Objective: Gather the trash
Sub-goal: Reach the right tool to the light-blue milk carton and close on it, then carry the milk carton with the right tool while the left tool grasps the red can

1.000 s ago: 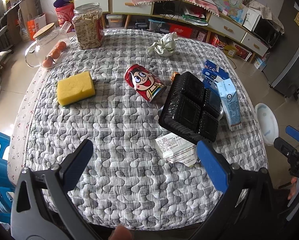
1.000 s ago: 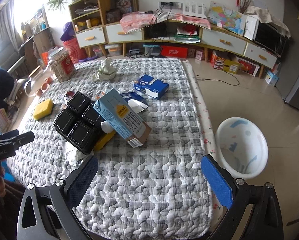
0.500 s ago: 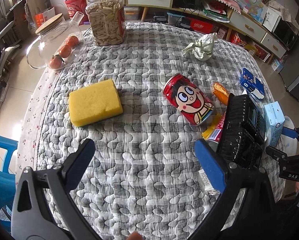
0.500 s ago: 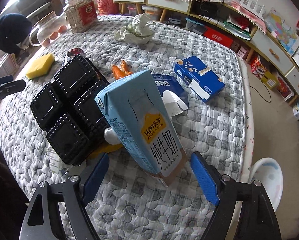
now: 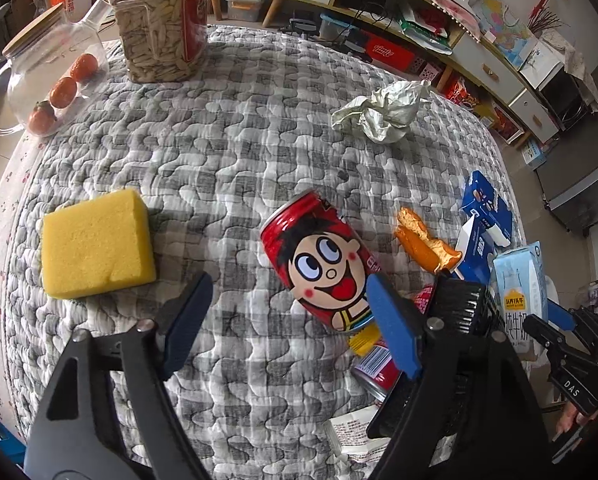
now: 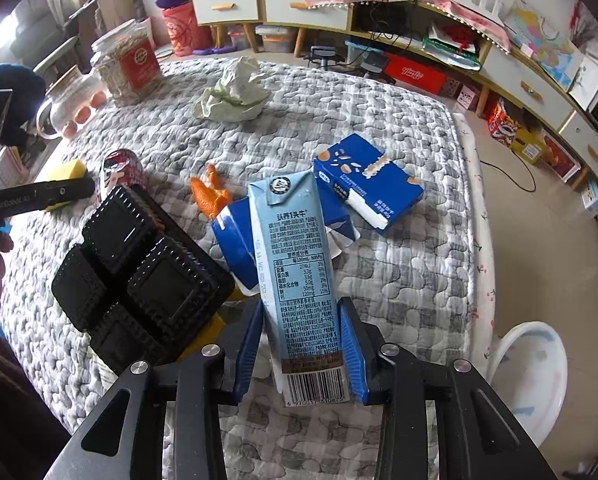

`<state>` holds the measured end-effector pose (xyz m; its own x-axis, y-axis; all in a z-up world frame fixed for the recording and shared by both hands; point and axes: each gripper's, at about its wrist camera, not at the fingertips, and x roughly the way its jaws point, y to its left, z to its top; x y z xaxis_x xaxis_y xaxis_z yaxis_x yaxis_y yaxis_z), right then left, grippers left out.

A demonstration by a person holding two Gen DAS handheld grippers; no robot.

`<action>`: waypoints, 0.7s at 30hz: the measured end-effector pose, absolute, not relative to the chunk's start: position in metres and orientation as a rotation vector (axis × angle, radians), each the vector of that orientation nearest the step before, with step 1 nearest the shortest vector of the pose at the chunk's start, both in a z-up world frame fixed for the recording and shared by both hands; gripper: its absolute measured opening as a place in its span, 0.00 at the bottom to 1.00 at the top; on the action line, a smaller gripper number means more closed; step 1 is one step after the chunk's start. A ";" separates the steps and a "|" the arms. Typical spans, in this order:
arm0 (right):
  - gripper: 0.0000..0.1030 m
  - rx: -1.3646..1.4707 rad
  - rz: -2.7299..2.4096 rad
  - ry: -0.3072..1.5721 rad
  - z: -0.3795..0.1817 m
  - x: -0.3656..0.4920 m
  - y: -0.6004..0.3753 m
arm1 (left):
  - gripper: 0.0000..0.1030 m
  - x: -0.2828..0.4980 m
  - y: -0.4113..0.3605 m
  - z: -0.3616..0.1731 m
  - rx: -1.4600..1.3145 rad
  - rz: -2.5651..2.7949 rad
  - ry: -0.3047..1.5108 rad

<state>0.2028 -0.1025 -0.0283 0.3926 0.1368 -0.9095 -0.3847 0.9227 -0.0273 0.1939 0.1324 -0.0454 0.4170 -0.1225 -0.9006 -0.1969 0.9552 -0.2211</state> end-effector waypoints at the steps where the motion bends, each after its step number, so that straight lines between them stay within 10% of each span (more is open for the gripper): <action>1: 0.36 -0.235 0.325 1.116 -0.025 0.202 -0.107 | 0.74 0.197 0.130 -0.048 -0.312 0.051 1.150; 15: 0.36 -0.111 0.272 1.098 -0.014 0.182 -0.144 | 0.65 0.215 0.128 -0.065 -0.459 0.061 1.167; 21: 0.36 -0.064 0.260 1.087 -0.011 0.172 -0.149 | 0.44 0.211 0.123 -0.051 -0.426 0.012 1.115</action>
